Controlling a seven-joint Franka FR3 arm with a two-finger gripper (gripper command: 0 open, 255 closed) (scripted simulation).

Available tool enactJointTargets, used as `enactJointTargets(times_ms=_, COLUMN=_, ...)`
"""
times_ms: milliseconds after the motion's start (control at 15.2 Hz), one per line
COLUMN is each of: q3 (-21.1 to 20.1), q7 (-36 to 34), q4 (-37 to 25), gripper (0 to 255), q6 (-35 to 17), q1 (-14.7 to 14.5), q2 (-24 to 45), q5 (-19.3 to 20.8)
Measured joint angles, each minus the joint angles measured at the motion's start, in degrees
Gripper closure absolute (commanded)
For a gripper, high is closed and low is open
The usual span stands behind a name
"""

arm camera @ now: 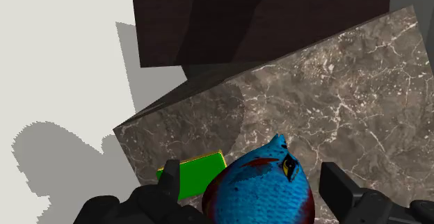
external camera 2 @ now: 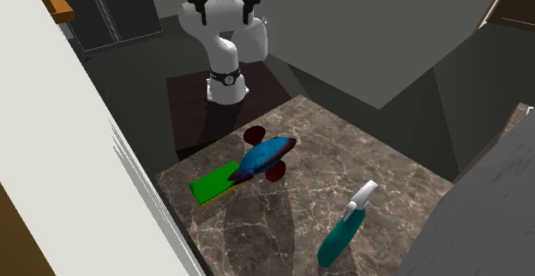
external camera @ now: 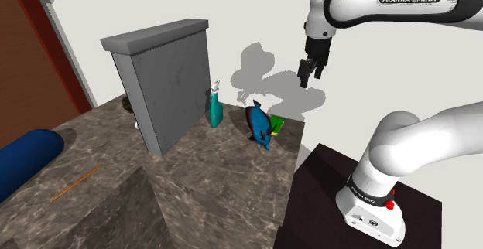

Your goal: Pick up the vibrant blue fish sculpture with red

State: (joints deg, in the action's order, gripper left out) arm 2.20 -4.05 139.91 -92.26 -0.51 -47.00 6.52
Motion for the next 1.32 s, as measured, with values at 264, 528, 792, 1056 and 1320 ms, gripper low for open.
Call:
enactJointTargets(times_ms=264, q3=-0.4, q7=-5.3, q4=3.0, gripper=0, q6=-4.8, q1=1.5, q2=1.5, q5=-2.0)
enactJointTargets(times_ms=528, q3=-0.8, q7=-14.7, q4=8.4, gripper=0, q6=-14.0, q1=4.2, q2=4.2, q5=-5.6)
enactJointTargets(times_ms=792, q3=-1.3, q7=-23.7, q4=12.3, gripper=0, q6=-24.7, q1=6.6, q2=9.4, q5=-9.5)
enactJointTargets(times_ms=1056, q3=-1.7, q7=-31.8, q4=15.6, gripper=0, q6=-36.0, q1=8.3, q2=15.6, q5=-13.9)
enactJointTargets(times_ms=1320, q3=-2.3, q7=-39.4, q4=17.5, gripper=0, q6=-47.6, q1=8.7, q2=22.9, q5=-19.4)
